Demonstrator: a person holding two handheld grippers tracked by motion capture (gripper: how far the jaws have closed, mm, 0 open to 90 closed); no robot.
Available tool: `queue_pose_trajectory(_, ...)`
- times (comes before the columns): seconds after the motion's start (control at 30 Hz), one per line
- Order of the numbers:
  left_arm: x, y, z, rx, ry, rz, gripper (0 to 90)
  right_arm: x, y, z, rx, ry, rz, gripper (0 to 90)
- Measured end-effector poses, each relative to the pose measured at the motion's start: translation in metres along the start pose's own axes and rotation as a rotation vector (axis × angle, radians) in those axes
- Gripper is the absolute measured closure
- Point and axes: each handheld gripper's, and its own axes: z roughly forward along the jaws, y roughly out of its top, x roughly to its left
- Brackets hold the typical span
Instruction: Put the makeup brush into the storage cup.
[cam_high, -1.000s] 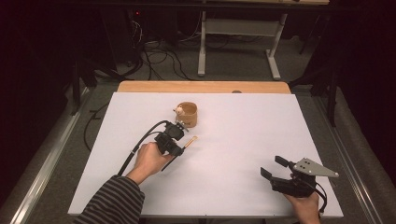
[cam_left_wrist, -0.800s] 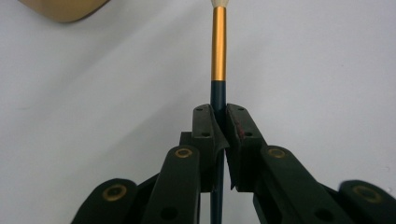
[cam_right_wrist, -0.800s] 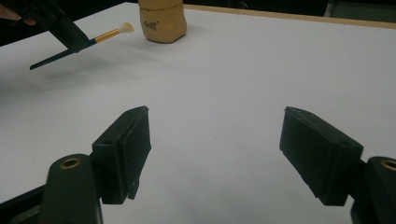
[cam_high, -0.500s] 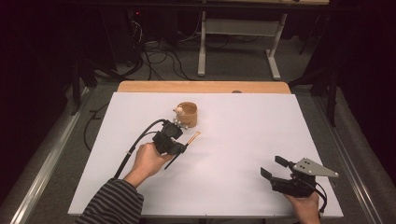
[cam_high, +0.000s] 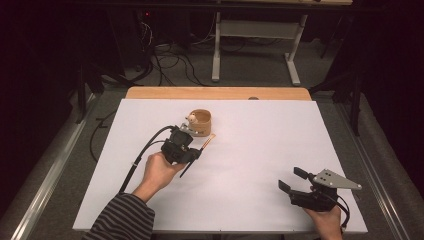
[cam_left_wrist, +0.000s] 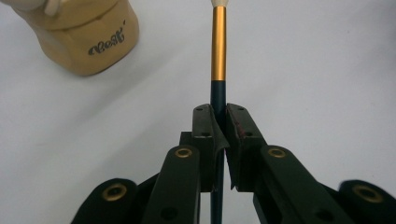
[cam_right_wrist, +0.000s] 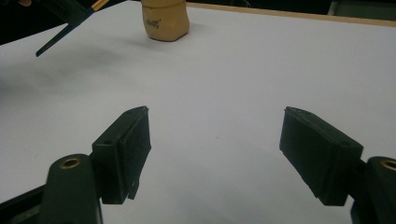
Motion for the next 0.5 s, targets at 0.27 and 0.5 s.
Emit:
queue_pose_trajectory(0.27, -0.0017, -0.0003, -0.0028, -0.049, -0.007, 0.008, 82.7, 0.0002, -0.0001, 0.0003, 0.003, -0.001, 0.003, 26.1)
queue_pose_trajectory(0.5, -0.0035, -0.0006, -0.0054, -0.100, -0.010, 0.017, 82.8, -0.0001, -0.0001, 0.0002, 0.001, 0.001, 0.000, 26.1)
